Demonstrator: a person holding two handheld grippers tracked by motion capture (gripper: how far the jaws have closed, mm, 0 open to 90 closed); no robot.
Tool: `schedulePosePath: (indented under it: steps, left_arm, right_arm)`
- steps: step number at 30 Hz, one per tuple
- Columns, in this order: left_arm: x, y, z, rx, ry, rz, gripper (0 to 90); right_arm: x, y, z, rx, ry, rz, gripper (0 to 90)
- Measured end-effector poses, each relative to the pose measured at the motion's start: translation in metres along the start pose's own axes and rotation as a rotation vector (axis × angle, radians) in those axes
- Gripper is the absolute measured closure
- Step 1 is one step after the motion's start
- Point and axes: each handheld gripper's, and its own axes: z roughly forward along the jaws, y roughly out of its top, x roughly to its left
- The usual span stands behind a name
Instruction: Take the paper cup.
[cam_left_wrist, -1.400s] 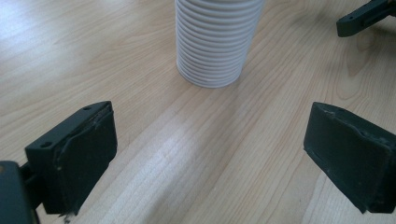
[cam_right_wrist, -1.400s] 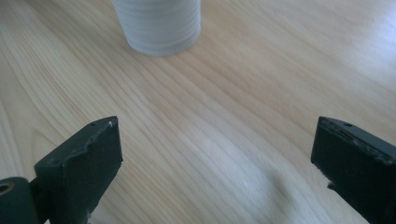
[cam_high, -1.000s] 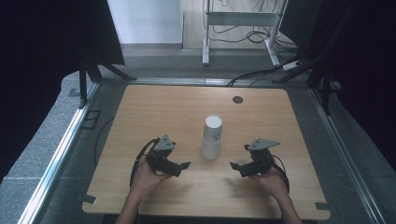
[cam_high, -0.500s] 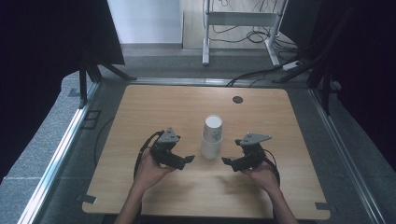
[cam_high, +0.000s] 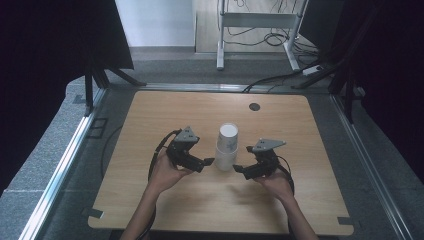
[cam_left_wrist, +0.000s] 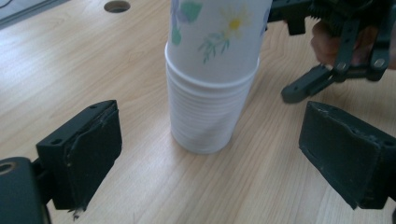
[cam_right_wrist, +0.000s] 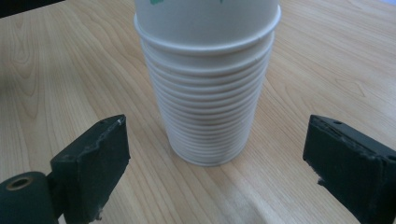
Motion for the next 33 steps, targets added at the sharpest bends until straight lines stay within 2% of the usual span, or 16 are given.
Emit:
schedulePosePath:
  steps: [12,17,24,33]
  left_arm:
    - [0.004,0.022,0.008,-0.005,-0.019,-0.007,6.0]
    - [0.002,0.031,0.012,0.014,-0.012,0.018,6.0]
    - [0.002,0.043,0.016,0.02,-0.023,0.028,5.9]
    - [0.0,0.053,0.022,0.03,-0.02,0.045,6.2]
  right_arm:
    - [0.001,0.013,0.017,0.0,0.024,-0.016,9.0]
    - [0.001,0.018,0.024,0.002,0.033,-0.022,9.9]
    - [-0.001,0.021,0.029,-0.016,0.055,-0.009,12.8]
    - [-0.002,0.024,0.033,-0.024,0.059,-0.003,13.7]
